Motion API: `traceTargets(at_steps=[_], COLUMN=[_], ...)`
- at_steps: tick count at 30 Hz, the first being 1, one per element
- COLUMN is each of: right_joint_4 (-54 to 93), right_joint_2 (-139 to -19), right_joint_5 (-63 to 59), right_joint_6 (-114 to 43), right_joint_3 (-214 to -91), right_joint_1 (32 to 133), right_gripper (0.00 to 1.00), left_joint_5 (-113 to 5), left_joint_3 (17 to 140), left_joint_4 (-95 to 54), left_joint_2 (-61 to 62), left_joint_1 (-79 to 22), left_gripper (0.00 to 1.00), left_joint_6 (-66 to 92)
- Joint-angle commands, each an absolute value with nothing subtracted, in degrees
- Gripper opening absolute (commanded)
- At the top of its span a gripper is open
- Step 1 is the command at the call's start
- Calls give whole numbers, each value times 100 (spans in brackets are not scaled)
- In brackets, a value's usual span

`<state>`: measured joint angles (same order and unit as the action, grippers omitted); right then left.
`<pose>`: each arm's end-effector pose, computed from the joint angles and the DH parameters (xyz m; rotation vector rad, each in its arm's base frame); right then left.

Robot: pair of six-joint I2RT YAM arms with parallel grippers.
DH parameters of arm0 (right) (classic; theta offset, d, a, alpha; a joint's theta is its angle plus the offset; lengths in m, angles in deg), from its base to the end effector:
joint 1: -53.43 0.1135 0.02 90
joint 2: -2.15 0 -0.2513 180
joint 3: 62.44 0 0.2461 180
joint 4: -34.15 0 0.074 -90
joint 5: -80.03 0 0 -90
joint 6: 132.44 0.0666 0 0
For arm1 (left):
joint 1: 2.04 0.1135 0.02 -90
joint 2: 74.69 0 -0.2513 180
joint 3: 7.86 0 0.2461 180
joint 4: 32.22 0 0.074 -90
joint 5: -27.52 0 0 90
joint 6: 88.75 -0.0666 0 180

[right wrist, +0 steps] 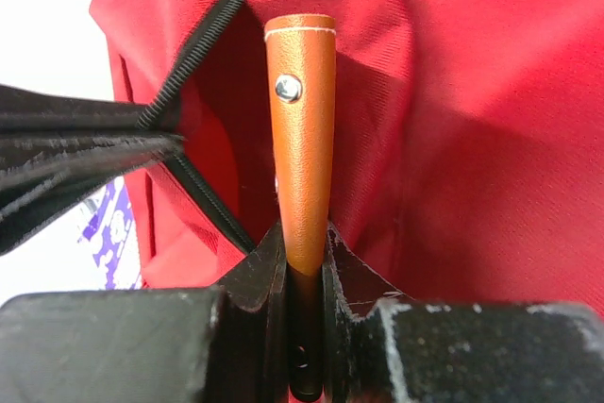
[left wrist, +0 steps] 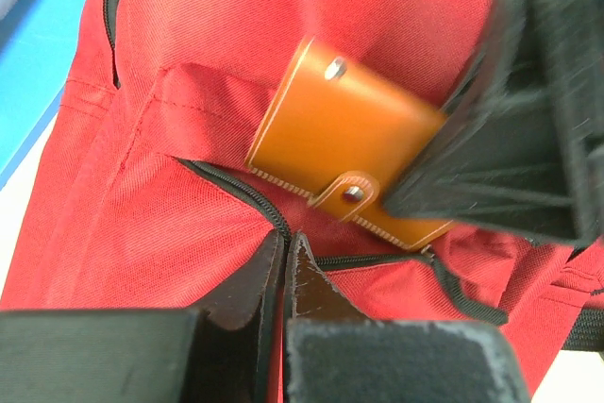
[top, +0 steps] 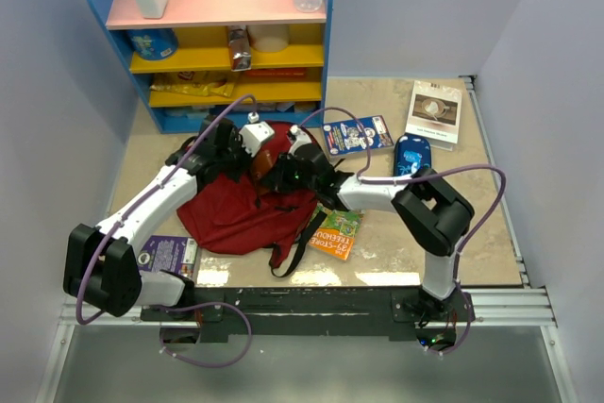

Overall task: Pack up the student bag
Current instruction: Place the personal item in the student bag.

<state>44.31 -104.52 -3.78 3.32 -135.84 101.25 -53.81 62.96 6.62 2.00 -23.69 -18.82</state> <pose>0.2813 0.3211 0.1642 -0.1162 2.1628 1.1221 0.2810 -0.1223 0.2345 0.9050 2.1665 -0.1914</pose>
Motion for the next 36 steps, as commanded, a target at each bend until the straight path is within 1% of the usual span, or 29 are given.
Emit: traceTargets(at_steps=[1, 4, 8, 10, 12, 14, 15, 16, 17, 18, 20, 21, 24, 27, 29, 32, 33, 35, 36], right_joint_4=[4034, 4052, 4368, 4194, 3912, 3421, 3193, 2973, 2918, 2874, 2935, 3040, 3445, 3349, 3532, 3639, 3647, 3761, 3840], right_joint_2=[-10797, -10955, -10999, -11252, -11412, -11517, -11518, -11527, -11475, -11413, -11238, -10958, -10492, -10262, -10112, -10041, -10059, -10129, -10147], right_joint_5=[180, 417, 856, 1250, 1288, 842, 613, 524, 419, 374, 417, 479, 655, 629, 760, 708, 656, 664, 707], right_joint_6=[230, 160, 19, -138, -253, -341, -385, -438, -438, -438, -456, -456, -561, -728, -684, -631, -631, -561, -535], right_joint_3=[-14185, -14528, -14695, -15020, -15327, -15451, -15513, -15487, -15426, -15251, -15013, -14725, -14354, -14240, -14108, -13914, -13853, -13773, -13660], right_joint_1=[10414, 10450, 10459, 10459, 10459, 10424, 10336, 10275, 10204, 10047, 9879, 9731, 9580, 9466, 9387, 9325, 9334, 9342, 9342], right_gripper=[0, 0, 0, 0, 1, 13, 26, 31, 39, 44, 46, 47, 48, 47, 46, 34, 24, 14, 6], left_joint_5=[-5272, -5202, -5149, -5140, -5114, -5079, -5070, -5070, -5070, -5087, -5096, -5096, -5079, -5070, -5079, -5087, -5096, -5105, -5105], left_joint_3=[6356, 6347, 6347, 6338, 6338, 6391, 6400, 6408, 6417, 6417, 6382, 6365, 6347, 6356, 6373, 6391, 6400, 6417, 6426], left_joint_4=[413, 430, 483, 492, 500, 536, 597, 615, 632, 650, 650, 650, 641, 650, 676, 694, 703, 703, 703], left_joint_2=[169, 178, 169, 169, 187, 187, 187, 187, 169, 169, 152, 160, 169, 178, 178, 178, 178, 169, 169], left_joint_1=[-2323, -2331, -2331, -2331, -2331, -2331, -2331, -2331, -2331, -2323, -2331, -2331, -2331, -2331, -2331, -2331, -2331, -2331, -2331], left_gripper=[0, 0, 0, 0, 0, 0, 0, 0, 0, 0, 0, 0, 0, 0, 0, 0, 0, 0, 0], left_joint_6=[-1826, -1835, -1852, -1887, -1887, -1896, -1887, -1913, -1922, -1940, -1975, -1993, -1975, -1966, -1958, -1958, -1949, -1949, -1949])
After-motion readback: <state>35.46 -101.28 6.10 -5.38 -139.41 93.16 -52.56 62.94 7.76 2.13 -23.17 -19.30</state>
